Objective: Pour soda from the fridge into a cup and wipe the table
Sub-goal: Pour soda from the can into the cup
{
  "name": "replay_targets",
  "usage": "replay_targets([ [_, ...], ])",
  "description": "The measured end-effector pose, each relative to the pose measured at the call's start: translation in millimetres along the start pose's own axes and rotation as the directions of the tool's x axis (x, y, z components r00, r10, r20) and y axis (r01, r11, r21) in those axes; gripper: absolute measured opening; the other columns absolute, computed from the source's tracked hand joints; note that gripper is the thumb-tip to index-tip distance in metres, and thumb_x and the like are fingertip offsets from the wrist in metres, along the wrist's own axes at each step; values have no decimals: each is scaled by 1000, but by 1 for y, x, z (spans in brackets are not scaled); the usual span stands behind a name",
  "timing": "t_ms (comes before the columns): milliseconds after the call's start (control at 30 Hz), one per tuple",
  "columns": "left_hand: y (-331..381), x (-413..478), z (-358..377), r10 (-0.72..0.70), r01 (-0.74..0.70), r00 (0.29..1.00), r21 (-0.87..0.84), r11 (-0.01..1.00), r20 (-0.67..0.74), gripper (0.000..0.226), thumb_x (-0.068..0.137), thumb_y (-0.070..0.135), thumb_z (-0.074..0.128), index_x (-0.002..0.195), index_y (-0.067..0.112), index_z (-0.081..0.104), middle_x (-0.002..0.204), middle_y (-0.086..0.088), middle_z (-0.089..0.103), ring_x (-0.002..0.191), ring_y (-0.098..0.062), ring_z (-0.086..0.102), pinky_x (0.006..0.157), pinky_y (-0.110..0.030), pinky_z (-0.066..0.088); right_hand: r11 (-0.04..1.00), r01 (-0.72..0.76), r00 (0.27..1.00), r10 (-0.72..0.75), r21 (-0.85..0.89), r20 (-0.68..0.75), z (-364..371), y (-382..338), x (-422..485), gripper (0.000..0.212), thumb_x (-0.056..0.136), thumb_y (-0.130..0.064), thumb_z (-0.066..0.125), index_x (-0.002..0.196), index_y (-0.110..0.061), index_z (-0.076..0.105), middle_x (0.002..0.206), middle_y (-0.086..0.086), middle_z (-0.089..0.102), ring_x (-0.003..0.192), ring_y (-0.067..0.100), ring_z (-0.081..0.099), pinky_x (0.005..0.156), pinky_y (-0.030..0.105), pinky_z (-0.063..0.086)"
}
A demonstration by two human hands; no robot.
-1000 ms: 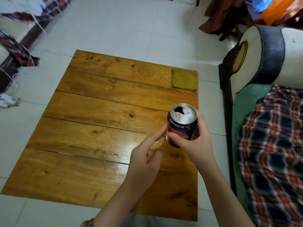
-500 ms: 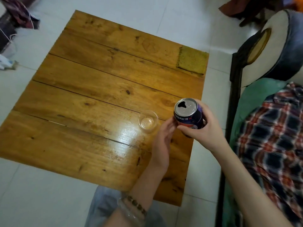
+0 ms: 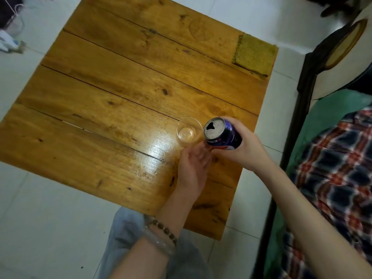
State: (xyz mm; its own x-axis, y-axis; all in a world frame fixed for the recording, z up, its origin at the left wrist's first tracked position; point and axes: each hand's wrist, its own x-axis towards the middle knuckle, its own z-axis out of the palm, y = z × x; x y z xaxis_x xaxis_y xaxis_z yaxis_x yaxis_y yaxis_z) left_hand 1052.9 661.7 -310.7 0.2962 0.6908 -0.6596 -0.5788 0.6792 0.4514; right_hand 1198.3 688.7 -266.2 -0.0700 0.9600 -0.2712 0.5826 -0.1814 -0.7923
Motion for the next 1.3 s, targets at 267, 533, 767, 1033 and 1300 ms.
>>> replay_targets([
  [267,-3,2,-7,-34,33,999,-49,998,-13,47,99,34,22,107,15,63,90,3,72,95,-11,62,93,-29,40,997,-15,997,21,-75,75,6,-4,12,74,61,-32,84,125,-34,47,115,-15,56,106,6,56,92,32,51],
  [533,-3,0,-7,-98,95,994,-67,993,-43,54,100,37,20,139,6,42,134,-7,51,126,-15,45,103,-31,33,981,-24,993,46,-192,111,7,-7,18,75,61,-31,85,126,-30,47,114,-9,56,104,12,55,92,37,50],
  [767,-4,0,-5,-126,121,991,-107,987,-39,56,100,38,18,139,6,41,137,-10,52,122,-16,50,103,-30,33,973,-22,991,52,-229,126,5,-11,19,75,61,-29,85,126,-28,47,113,-7,57,103,14,56,91,39,50],
  [1033,-1,-1,-2,-149,145,989,-153,977,-15,52,100,38,20,133,9,48,127,-9,59,119,-16,53,101,-30,36,958,-25,987,70,-284,148,1,-13,24,81,61,-30,84,132,-25,45,119,-5,57,106,15,55,93,40,49],
  [1300,2,-1,1,-152,151,988,-182,972,8,54,100,39,19,137,9,44,138,-11,51,128,-19,46,112,-35,27,944,-9,985,66,-329,162,-1,-17,27,78,62,-32,83,131,-26,45,115,-6,58,103,15,55,92,40,49],
])
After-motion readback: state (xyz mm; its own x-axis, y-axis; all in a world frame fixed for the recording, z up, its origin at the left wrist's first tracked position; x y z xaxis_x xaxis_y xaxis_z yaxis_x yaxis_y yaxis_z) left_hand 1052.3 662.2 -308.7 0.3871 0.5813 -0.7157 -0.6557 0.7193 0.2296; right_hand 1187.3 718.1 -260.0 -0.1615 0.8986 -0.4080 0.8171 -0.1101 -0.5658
